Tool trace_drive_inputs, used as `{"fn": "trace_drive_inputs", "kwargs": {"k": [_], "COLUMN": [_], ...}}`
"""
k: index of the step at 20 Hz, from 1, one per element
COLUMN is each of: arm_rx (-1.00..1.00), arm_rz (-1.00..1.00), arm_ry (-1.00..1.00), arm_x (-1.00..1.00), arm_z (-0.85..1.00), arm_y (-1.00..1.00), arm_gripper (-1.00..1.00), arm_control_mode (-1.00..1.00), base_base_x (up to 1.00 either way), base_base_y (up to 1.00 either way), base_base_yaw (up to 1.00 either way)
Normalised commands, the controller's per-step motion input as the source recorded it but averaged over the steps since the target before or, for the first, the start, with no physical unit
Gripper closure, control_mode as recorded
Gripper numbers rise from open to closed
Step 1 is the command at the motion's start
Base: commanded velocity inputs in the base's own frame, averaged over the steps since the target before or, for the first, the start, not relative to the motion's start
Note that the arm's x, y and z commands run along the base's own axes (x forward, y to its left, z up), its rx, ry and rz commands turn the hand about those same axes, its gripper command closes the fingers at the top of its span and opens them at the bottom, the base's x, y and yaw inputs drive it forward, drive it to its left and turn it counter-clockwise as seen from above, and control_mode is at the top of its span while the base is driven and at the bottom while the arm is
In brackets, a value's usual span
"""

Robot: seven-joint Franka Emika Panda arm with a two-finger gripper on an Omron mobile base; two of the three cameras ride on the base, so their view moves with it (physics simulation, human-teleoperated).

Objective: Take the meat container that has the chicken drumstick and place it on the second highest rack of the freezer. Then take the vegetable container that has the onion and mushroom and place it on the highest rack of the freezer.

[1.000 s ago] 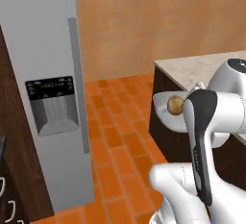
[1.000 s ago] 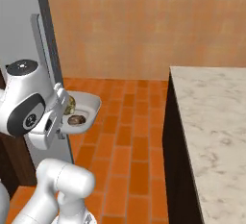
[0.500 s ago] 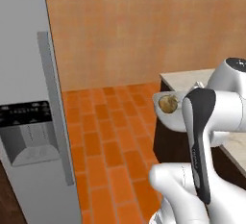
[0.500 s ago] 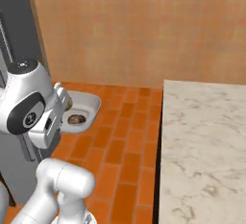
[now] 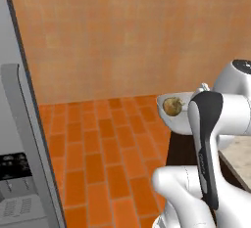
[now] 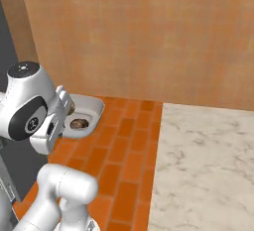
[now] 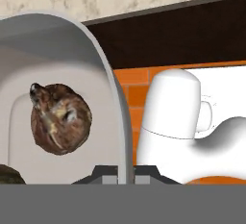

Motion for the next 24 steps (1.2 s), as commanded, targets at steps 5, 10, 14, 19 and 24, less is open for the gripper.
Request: {"fn": "trace_drive_inputs", "kwargs": {"k": [5, 10, 14, 19, 24], "arm_rx": [0.0, 0.0, 0.0, 0.0, 0.0], "arm_rz": [0.0, 0.0, 0.0, 0.0, 0.0], "arm_ry": [0.0, 0.0, 0.0, 0.0, 0.0], "arm_x": [0.0, 0.0, 0.0, 0.0, 0.0], "arm_z": [0.0, 0.0, 0.0, 0.0, 0.0], "arm_y": [0.0, 0.0, 0.0, 0.0, 0.0], "arm_gripper": [1.0, 1.0, 1.0, 1.0, 1.0], "arm_control_mode": [1.0, 1.0, 1.0, 1.0, 1.0], "base_base_x": [1.0, 1.0, 0.99, 0.82, 0.62], "base_base_y": [-0.12, -0.03, -0.05, -0.13, -0.15], "base_base_yaw": [0.13, 0.21, 0.48, 0.81, 0.87]}}
